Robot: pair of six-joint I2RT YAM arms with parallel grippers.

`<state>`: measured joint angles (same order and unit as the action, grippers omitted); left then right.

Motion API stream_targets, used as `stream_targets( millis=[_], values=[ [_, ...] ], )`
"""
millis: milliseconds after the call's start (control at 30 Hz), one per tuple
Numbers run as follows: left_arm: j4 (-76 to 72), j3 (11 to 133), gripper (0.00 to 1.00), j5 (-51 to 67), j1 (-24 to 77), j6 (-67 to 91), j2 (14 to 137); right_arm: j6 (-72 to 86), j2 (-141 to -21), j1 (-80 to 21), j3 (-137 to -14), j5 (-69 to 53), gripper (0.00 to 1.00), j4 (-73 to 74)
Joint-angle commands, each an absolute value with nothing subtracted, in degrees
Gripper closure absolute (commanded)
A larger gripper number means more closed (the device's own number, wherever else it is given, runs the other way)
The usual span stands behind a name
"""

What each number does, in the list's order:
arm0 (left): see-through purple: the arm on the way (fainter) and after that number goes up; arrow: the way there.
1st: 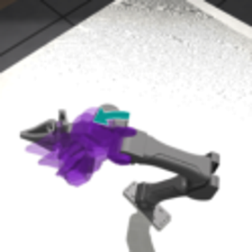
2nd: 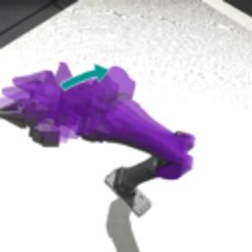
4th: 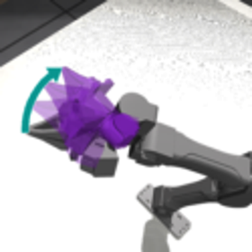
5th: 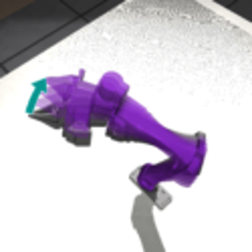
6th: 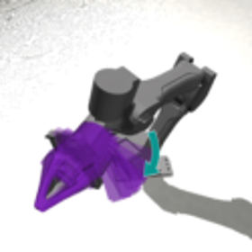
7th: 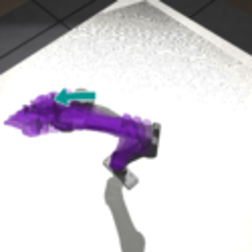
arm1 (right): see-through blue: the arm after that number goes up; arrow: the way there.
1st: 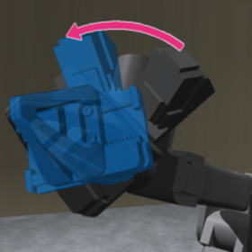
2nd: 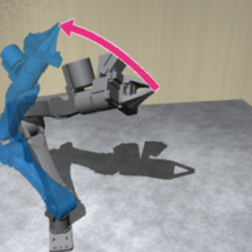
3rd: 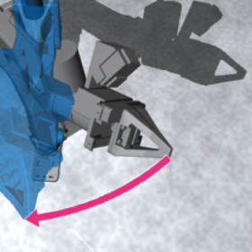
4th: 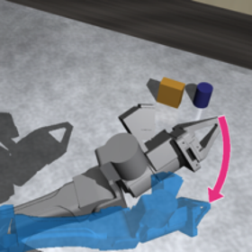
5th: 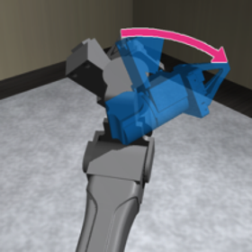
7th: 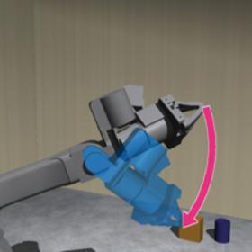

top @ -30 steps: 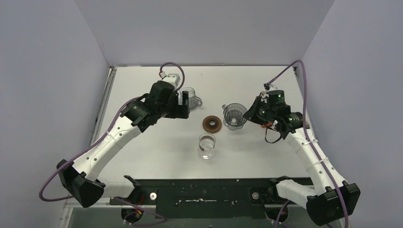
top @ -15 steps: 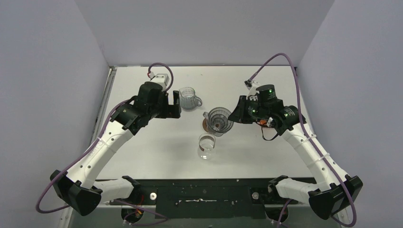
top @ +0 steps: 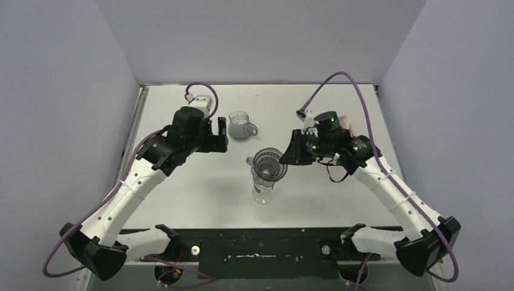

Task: Place the coffee filter in the dripper
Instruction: Pick up the coffee dripper from the center of the board, then place the coffee dripper on the coffee server.

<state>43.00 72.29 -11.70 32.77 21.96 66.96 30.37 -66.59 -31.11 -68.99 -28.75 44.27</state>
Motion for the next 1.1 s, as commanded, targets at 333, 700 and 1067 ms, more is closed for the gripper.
stream_targets(
  millis=[333,700,1067],
  values=[
    [42.7,72.3,0.03,-12.7,32.4,20.8,64.4,33.1,-70.6,-37.9,-69.5,-22.0,1.00,42.2],
    [42.5,72.2,0.03,-12.9,32.4,20.5,64.7,33.1,-71.0,-38.7,-69.6,-19.3,1.00,44.3],
    [42.4,72.1,0.03,-13.1,32.4,20.6,64.7,33.6,-70.9,-38.7,-69.0,-19.1,1.00,44.5]
  ],
)
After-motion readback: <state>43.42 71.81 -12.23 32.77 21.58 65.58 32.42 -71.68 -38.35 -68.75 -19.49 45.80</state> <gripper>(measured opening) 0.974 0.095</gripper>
